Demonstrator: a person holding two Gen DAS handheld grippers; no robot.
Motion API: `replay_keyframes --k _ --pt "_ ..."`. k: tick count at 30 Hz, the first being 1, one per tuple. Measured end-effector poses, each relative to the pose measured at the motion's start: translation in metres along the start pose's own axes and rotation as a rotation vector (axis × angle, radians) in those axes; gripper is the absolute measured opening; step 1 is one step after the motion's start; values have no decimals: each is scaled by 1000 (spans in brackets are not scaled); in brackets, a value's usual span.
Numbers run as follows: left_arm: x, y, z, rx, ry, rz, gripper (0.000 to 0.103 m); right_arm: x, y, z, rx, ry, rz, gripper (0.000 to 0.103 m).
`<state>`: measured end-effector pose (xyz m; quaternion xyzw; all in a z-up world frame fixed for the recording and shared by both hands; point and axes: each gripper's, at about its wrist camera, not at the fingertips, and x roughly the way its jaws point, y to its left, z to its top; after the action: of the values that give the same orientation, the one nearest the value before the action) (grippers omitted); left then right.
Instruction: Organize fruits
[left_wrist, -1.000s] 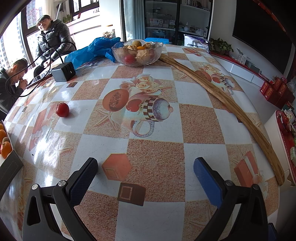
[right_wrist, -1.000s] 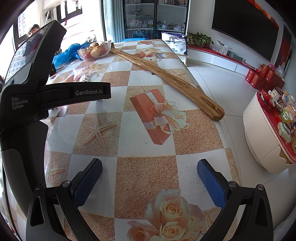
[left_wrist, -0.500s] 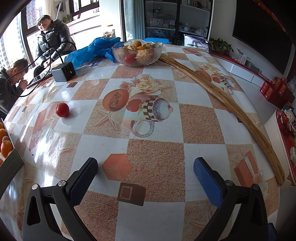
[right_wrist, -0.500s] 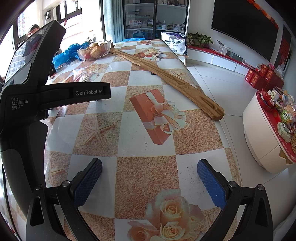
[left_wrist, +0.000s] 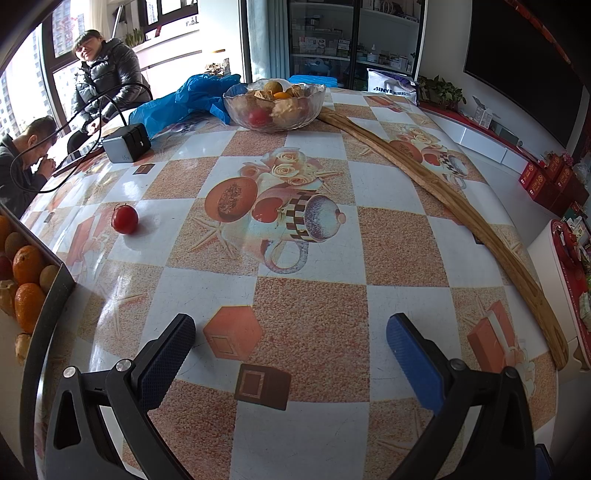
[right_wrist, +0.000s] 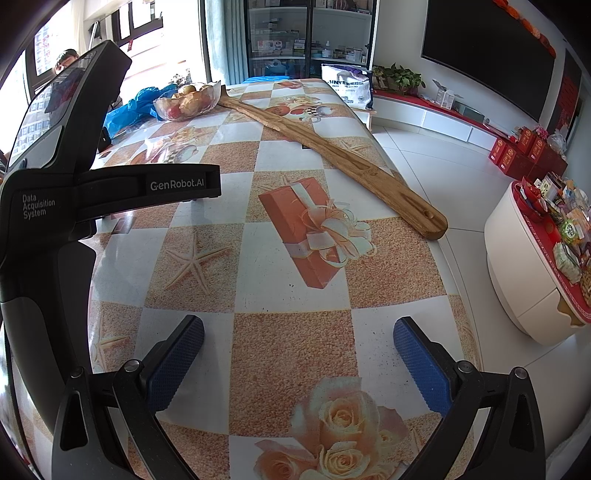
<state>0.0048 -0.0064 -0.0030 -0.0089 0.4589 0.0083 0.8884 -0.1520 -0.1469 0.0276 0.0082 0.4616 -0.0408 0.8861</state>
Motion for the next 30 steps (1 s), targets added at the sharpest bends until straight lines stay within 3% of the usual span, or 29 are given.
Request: replay_keyframes --k 30 --pt "0 0 0 0 0 0 103 2 5 1 36 6 -29 103"
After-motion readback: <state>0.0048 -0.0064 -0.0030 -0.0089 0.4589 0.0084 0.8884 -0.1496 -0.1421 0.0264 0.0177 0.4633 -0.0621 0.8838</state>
